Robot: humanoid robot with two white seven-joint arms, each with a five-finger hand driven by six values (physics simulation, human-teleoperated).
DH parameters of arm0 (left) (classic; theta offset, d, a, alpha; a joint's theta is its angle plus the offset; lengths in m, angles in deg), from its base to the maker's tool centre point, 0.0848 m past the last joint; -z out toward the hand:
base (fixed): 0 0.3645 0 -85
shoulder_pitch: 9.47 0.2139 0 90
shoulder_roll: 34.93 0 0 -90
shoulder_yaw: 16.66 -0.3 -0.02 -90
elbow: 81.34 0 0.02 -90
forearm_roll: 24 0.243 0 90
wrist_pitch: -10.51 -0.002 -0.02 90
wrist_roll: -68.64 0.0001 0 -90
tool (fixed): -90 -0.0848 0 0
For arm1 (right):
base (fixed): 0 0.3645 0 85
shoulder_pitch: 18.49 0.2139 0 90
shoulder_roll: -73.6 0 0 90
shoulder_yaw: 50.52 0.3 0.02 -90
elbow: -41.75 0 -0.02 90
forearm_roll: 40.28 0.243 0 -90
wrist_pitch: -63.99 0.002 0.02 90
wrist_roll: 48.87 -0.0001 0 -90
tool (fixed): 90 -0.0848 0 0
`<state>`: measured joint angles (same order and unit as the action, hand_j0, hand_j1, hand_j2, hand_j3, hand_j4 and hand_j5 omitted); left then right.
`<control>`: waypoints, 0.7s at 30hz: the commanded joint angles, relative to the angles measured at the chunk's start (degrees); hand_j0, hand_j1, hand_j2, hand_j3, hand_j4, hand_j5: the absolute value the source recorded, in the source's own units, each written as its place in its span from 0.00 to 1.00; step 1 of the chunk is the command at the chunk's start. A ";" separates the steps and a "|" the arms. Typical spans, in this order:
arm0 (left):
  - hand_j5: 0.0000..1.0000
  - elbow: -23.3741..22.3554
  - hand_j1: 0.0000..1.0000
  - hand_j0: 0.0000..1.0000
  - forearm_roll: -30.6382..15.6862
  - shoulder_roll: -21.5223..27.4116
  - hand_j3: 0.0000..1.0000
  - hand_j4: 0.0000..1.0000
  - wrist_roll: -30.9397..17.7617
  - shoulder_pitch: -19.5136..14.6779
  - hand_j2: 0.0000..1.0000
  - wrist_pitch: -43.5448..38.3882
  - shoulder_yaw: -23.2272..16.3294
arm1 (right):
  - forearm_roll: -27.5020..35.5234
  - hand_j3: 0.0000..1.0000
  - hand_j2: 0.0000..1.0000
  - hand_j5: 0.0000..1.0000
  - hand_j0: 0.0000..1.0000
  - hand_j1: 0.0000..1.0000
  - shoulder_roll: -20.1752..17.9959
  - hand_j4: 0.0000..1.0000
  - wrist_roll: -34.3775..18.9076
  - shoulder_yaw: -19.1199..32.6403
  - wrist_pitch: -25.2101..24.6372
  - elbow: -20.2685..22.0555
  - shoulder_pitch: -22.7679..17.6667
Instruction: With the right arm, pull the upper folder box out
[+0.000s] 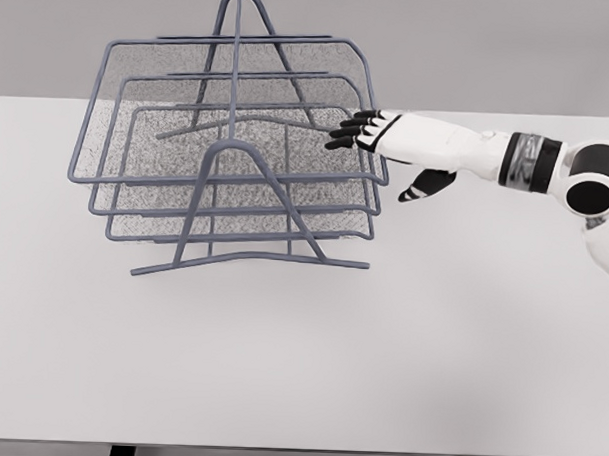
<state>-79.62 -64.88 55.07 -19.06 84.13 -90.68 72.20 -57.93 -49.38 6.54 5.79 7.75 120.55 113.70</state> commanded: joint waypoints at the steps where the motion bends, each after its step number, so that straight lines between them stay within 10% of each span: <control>1: 1.00 -0.13 1.00 1.00 0.01 0.00 1.00 1.00 -0.01 0.00 1.00 0.03 -0.09 | -2.21 1.00 1.00 1.00 1.00 1.00 -0.16 1.00 -0.41 -0.50 1.24 -0.23 0.00; 21: 1.00 -0.13 1.00 1.00 0.01 0.00 1.00 1.00 -0.01 0.00 1.00 0.03 -0.09 | -1.51 1.00 1.00 1.00 1.00 1.00 -16.59 1.00 -0.41 4.43 1.24 -0.41 -3.61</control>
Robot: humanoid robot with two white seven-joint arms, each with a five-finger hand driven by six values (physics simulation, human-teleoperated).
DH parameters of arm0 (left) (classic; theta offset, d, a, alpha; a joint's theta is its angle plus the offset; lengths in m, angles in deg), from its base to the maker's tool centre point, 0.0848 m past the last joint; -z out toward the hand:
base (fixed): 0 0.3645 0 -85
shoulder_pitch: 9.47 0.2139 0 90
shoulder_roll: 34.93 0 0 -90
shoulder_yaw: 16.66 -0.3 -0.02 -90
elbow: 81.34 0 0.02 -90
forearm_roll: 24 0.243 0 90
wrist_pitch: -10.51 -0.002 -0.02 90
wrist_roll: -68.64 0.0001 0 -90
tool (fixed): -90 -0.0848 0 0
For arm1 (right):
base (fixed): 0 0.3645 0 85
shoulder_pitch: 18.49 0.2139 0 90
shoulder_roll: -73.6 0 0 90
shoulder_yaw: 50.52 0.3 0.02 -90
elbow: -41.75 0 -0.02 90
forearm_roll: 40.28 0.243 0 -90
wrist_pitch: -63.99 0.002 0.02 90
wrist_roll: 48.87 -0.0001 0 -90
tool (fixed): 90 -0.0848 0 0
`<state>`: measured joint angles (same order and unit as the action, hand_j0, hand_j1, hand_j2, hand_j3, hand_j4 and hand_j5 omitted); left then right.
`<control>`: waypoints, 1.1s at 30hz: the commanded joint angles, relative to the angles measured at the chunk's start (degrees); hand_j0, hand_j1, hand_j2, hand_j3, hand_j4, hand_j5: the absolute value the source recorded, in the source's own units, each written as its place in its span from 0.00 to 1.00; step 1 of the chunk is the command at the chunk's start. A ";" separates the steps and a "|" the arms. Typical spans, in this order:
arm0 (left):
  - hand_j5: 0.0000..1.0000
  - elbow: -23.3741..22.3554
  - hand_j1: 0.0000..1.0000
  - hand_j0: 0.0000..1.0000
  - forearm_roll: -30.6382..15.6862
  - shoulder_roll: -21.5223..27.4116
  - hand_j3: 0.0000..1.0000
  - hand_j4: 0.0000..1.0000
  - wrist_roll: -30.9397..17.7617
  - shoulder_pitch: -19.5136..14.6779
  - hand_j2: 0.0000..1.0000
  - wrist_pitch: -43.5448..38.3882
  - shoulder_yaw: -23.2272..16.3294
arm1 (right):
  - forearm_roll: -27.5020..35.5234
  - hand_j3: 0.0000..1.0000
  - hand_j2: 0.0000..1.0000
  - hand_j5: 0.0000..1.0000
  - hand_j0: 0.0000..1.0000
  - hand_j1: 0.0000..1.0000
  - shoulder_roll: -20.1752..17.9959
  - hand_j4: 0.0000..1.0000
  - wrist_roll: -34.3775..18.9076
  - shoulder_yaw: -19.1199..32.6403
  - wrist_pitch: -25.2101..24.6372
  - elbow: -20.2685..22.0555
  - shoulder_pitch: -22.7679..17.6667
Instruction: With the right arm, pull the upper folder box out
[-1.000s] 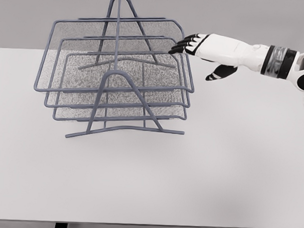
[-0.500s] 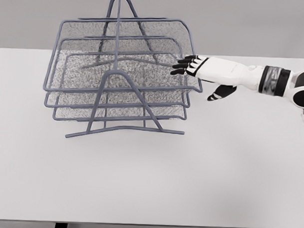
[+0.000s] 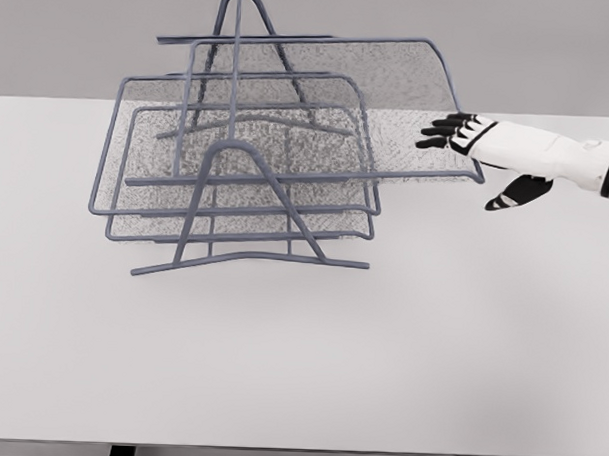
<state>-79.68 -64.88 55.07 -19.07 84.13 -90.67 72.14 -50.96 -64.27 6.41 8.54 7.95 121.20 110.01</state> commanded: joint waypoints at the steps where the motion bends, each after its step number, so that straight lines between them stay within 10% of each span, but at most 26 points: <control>1: 1.00 -0.07 1.00 1.00 0.02 0.00 1.00 1.00 -0.01 0.00 1.00 0.01 -0.04 | -8.47 1.00 1.00 1.00 1.00 1.00 -2.23 1.00 -0.28 1.85 1.04 -1.05 0.00; 16: 1.00 0.02 1.00 1.00 0.02 0.00 1.00 1.00 -0.01 0.00 1.00 0.01 -0.04 | -1.18 1.00 1.00 1.00 1.00 1.00 -8.21 1.00 -0.28 7.38 1.04 -4.13 -1.41; 24: 1.00 -0.07 1.00 1.00 0.02 0.00 1.00 1.00 -0.01 0.00 1.00 -0.08 -0.04 | 8.05 1.00 1.00 1.00 1.00 1.00 -8.03 1.00 -0.28 9.14 1.04 10.29 -2.46; 33: 1.00 -0.24 1.00 1.00 0.02 0.00 1.00 1.00 0.08 0.00 1.00 0.01 -0.04 | 11.48 1.00 1.00 1.00 1.00 1.00 -7.50 1.00 -0.28 8.97 1.04 16.35 -2.02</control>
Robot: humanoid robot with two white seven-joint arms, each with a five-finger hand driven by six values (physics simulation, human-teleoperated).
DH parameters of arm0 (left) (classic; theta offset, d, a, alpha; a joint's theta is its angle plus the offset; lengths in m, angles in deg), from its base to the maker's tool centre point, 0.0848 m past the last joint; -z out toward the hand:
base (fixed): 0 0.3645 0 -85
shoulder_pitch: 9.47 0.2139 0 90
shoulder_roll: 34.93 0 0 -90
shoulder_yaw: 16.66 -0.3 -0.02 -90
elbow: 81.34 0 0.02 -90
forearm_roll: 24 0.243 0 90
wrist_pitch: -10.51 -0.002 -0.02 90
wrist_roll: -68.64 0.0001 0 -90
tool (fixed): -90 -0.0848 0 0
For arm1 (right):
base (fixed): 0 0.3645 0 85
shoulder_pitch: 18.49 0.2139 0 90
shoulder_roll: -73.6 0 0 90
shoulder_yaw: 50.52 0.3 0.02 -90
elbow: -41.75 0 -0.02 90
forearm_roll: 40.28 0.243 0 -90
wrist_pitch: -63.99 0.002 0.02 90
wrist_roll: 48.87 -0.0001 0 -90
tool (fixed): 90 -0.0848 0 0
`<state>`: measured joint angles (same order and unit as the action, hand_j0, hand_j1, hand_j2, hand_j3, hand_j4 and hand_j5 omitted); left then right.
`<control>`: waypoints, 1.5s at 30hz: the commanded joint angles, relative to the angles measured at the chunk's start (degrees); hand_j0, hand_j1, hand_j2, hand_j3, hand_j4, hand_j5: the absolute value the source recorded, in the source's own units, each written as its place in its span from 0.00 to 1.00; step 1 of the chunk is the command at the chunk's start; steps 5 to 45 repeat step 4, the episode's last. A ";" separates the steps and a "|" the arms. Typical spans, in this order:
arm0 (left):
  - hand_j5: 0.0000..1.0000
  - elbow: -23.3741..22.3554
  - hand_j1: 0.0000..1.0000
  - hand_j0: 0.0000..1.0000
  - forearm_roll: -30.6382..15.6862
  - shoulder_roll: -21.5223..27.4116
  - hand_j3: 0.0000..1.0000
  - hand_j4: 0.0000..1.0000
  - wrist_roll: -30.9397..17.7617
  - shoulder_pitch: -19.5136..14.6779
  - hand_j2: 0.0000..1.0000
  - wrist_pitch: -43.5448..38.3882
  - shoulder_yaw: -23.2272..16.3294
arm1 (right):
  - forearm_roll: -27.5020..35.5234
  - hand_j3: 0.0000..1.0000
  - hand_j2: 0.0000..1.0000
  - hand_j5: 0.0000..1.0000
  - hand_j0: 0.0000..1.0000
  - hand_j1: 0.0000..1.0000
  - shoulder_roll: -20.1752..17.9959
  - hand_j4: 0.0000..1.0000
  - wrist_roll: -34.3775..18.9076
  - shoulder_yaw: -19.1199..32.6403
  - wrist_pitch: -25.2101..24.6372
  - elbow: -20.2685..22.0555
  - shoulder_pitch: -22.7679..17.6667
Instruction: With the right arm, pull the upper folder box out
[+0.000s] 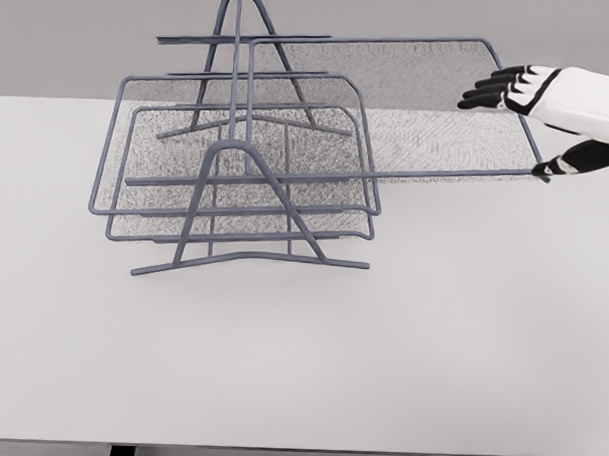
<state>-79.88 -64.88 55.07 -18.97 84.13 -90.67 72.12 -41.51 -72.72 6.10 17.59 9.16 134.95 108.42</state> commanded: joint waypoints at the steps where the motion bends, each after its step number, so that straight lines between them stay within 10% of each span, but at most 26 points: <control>1: 1.00 -0.05 1.00 1.00 0.01 0.00 1.00 1.00 -0.01 -0.09 1.00 0.01 -0.02 | 2.20 1.00 1.00 1.00 1.00 1.00 2.26 1.00 0.03 -0.17 -0.17 2.78 0.00; 45: 1.00 0.13 1.00 1.00 0.01 0.00 1.00 1.00 -0.01 -0.09 1.00 0.01 -0.02 | 2.20 1.00 1.00 1.00 1.00 1.00 4.46 1.00 0.03 -0.70 -0.17 2.78 -0.70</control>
